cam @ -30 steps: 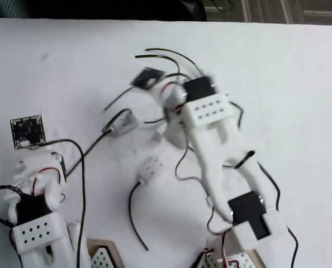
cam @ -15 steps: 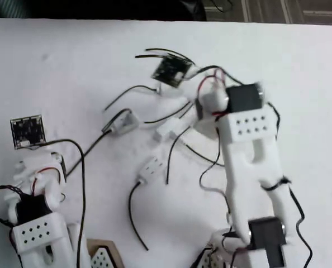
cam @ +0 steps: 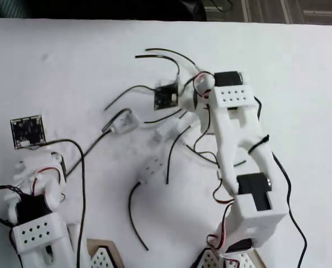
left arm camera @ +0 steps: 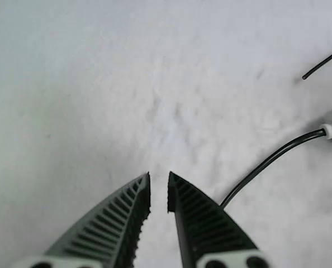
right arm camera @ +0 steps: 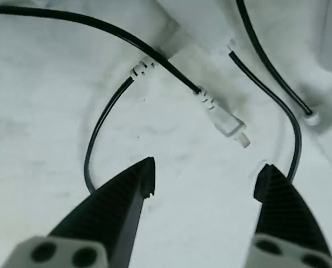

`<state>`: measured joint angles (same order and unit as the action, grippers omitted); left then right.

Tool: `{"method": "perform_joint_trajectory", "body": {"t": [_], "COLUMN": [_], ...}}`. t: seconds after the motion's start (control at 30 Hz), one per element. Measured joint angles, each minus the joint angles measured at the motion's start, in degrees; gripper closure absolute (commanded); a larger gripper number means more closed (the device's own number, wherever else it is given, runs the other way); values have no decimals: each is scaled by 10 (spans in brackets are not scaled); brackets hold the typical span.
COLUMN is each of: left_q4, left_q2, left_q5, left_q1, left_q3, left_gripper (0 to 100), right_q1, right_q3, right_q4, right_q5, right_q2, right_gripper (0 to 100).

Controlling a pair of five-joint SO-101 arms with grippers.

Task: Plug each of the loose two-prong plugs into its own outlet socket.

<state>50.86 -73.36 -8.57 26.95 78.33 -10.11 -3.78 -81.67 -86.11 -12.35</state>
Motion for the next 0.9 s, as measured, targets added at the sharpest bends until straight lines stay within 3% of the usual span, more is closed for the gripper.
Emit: {"method": "perform_joint_trajectory", "body": {"t": [0.3,0.63,0.9], "left_q4": [0,0,0], "left_q2": [0,0,0], "left_q5": [0,0,0], "left_q1": [0,0,0], "left_q3": [0,0,0], "left_gripper": [924,924,924], "right_q1": [-26,-22,-14], "right_q3": [-5,-136,-240], "right_q4": [61,61,16], "right_q5": [-55,-62,-62], "right_q2": [-69,-220,-298], "right_gripper": [719,729,983]}}
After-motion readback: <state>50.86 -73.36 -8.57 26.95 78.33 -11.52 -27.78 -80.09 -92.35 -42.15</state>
